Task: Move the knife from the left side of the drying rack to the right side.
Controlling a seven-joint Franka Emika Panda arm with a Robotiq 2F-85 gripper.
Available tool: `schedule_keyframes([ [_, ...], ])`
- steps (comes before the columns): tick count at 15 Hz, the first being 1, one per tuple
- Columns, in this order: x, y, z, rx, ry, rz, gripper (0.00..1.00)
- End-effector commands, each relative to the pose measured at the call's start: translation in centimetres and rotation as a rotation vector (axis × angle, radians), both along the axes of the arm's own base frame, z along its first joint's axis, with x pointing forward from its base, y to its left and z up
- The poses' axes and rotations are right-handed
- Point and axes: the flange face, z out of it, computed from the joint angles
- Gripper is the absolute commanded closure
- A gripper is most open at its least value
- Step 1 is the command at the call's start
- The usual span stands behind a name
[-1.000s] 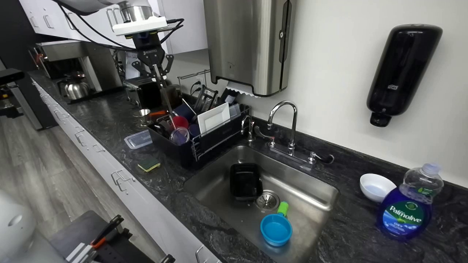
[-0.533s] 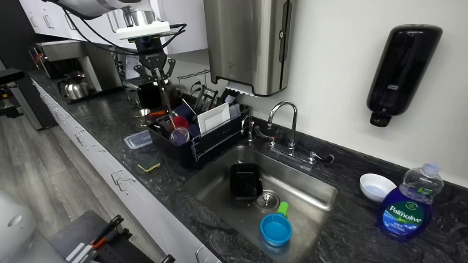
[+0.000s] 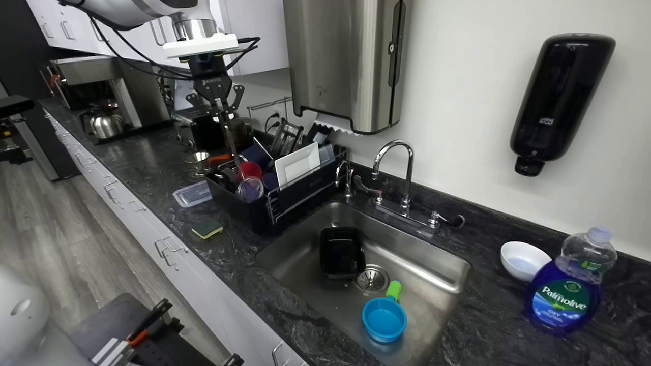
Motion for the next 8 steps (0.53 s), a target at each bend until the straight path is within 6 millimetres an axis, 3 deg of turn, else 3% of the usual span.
schedule_keyframes([
  [1,0.0,-0.26,-0.6,0.001,0.0,0.033,0.97],
  [8,-0.02,-0.14,-1.32,0.004,-0.001,0.056,0.97],
])
